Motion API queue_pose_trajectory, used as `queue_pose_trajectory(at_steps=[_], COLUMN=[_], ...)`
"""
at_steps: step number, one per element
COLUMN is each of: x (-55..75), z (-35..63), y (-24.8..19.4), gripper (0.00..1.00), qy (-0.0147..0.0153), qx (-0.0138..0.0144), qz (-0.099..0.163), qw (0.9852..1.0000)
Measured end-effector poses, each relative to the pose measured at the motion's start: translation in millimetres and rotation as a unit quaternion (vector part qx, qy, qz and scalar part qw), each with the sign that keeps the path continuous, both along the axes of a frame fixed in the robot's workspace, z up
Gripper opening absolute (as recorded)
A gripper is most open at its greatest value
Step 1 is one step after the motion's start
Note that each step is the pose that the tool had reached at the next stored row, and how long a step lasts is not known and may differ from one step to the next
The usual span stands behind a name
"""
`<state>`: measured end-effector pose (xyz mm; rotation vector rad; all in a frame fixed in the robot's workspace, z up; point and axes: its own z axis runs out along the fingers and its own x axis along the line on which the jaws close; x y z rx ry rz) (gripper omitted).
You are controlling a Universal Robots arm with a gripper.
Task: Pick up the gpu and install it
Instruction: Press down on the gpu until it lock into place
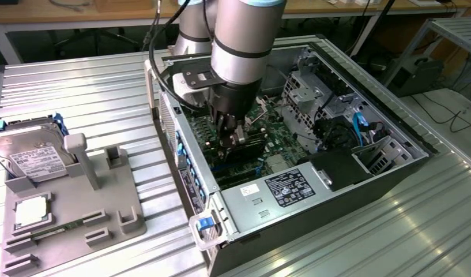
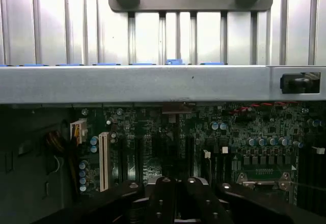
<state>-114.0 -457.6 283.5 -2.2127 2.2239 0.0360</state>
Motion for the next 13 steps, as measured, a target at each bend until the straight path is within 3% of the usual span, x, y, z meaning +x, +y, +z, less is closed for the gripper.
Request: queue_pose_trajectory(at_steps=[2,13], x=[-6.5,-18.0], z=[0.4,-1.6], y=[4.3,4.4], gripper=[0.11,0.11], qy=[0.0,0.0], qx=[-0.0015,-0.0015], qz=[0.0,0.0], qw=[1.0,1.0])
